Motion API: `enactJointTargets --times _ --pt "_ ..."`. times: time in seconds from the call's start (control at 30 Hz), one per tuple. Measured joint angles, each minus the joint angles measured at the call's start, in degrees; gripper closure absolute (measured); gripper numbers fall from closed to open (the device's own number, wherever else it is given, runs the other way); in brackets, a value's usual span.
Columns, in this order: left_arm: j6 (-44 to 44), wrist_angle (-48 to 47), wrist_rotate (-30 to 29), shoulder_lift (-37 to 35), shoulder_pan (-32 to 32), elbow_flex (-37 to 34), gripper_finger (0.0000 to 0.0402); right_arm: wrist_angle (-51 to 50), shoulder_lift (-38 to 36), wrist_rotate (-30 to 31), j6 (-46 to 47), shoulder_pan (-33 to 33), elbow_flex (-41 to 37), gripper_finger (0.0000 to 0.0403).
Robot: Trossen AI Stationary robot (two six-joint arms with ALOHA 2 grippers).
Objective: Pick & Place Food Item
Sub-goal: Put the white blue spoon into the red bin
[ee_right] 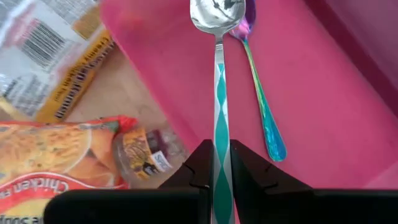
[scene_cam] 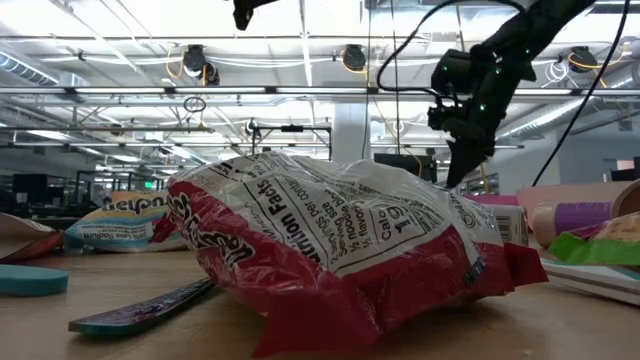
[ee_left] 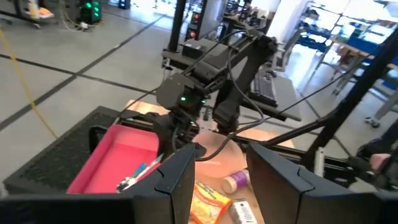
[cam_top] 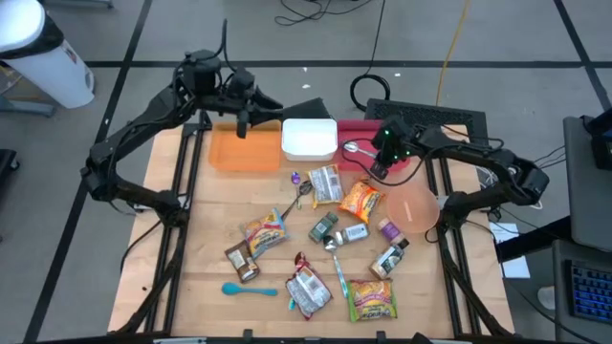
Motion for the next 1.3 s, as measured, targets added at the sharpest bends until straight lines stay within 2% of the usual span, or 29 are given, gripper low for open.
enactJointTargets --times 0.2,0.4,0.8,1.3 --pt "0.83 0.18 -3.28 0.03 -1.16 0.0 0.0247 3.83 0.31 -4.58 0.82 -1.7 -0.56 0.0382" --pt "0.81 0.49 -3.86 0.68 -1.83 -0.02 0.0247 3.87 5.35 -7.3 0.84 -2.81 1.17 0.0382" --pt "0.27 -0.12 -3.84 1.14 -2.56 -0.02 0.0247 3.23 13.44 -5.76 -0.19 -3.62 6.51 0.0382" --pt "0.71 -0.15 -4.34 1.14 -2.56 -0.02 0.0247 -0.04 13.94 -2.67 -5.15 -5.21 6.5 0.0382"
